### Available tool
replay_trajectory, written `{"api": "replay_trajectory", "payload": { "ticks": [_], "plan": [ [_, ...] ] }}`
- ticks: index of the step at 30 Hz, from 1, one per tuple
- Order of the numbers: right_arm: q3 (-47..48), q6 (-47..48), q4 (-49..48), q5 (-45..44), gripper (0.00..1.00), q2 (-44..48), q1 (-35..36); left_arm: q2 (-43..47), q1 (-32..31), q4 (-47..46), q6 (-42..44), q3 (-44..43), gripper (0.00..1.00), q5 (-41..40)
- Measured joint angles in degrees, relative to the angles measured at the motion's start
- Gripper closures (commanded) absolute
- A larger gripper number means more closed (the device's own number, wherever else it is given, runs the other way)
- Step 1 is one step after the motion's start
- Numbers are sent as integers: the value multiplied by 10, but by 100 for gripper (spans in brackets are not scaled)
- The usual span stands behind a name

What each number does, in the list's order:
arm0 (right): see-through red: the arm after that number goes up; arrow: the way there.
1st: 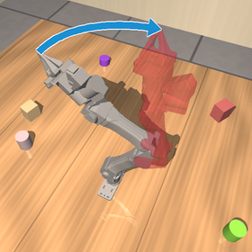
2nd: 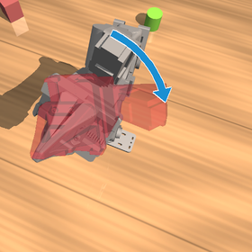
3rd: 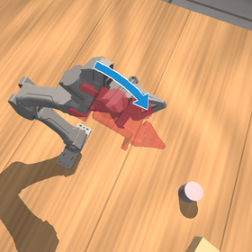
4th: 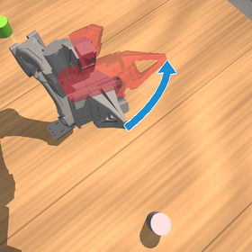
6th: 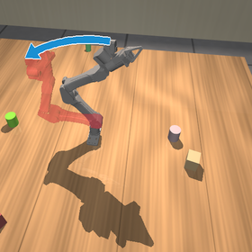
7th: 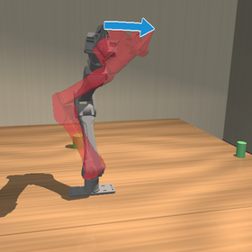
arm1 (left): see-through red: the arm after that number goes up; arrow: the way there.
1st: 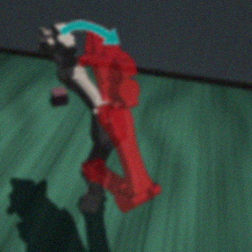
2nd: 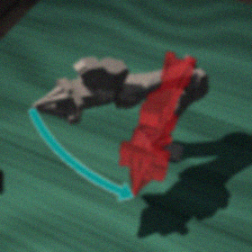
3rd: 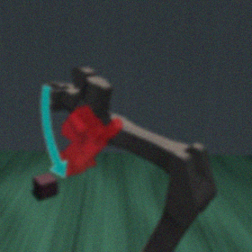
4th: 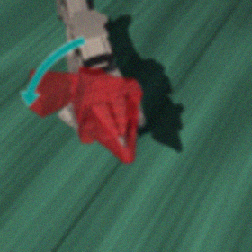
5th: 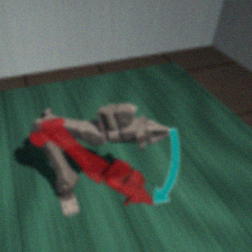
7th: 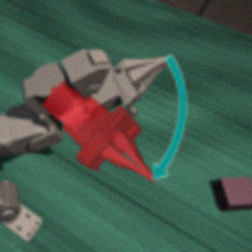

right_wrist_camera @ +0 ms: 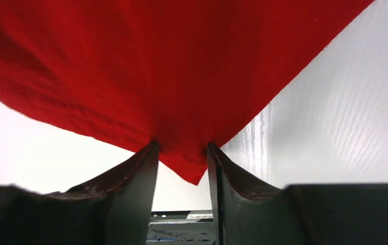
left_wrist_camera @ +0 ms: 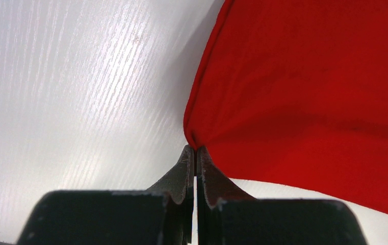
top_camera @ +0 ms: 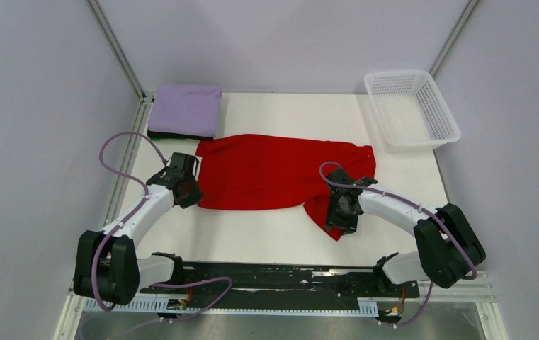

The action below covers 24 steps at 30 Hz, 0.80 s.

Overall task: Fold and stack the t-shirts
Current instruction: Flatten out the tshirt

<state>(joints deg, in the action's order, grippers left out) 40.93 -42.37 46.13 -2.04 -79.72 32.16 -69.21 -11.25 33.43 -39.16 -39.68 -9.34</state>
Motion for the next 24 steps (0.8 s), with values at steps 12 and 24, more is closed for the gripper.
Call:
{"api": "replay_trajectory", "payload": {
  "ticks": [12,24],
  "plan": [
    [12,-16,4,-11,100,-14,20,0,0,0,0,0,100,0],
    [96,1,-17,-89,100,47,-34,1,0,11,-1,-40,100,0]
  ]
}}
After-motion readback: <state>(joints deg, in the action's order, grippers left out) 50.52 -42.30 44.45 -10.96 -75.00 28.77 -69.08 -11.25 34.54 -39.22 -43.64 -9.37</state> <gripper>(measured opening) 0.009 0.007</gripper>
